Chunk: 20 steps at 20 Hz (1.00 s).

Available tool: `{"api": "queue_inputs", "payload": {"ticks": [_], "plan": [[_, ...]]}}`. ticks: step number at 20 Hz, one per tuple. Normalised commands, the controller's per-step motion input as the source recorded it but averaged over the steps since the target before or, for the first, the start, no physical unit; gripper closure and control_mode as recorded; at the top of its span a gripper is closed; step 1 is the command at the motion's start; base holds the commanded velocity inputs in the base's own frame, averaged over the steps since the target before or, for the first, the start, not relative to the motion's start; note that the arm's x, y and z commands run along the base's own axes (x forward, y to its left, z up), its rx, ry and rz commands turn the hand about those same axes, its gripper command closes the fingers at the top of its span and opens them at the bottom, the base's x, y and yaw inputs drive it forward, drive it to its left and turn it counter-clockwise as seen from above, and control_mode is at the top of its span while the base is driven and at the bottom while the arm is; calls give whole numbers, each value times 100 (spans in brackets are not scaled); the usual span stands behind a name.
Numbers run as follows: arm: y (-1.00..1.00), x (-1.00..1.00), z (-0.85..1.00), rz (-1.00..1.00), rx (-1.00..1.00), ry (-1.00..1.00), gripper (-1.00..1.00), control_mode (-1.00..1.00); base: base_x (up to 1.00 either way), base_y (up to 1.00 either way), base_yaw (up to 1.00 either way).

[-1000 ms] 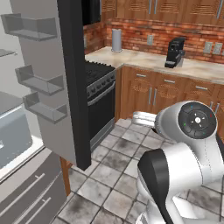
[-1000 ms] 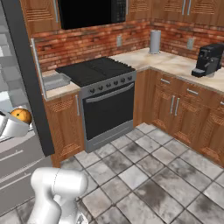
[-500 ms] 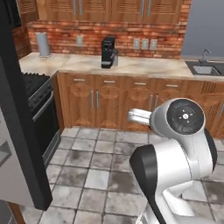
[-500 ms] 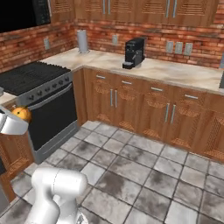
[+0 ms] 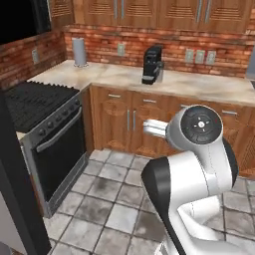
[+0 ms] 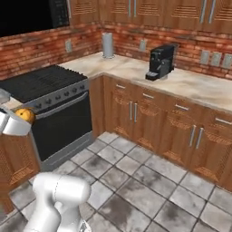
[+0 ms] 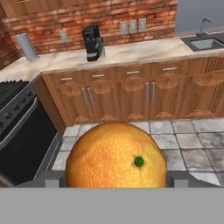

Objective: Pick the kiwi and orange from the fridge and place them inside the tupperware on the counter.

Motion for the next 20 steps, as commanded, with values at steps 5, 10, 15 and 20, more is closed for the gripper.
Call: {"api": "queue_inputs", "payload": {"ticks": [5,10,15,20], "plan": [[0,0,0,0,0,0,100,100,41,-48,96],[0,0,0,0,0,0,100,100,49,-45,100],[0,0,0,0,0,0,100,100,51,-63,98],[0,0,0,0,0,0,100,100,64,-80,75]]}}
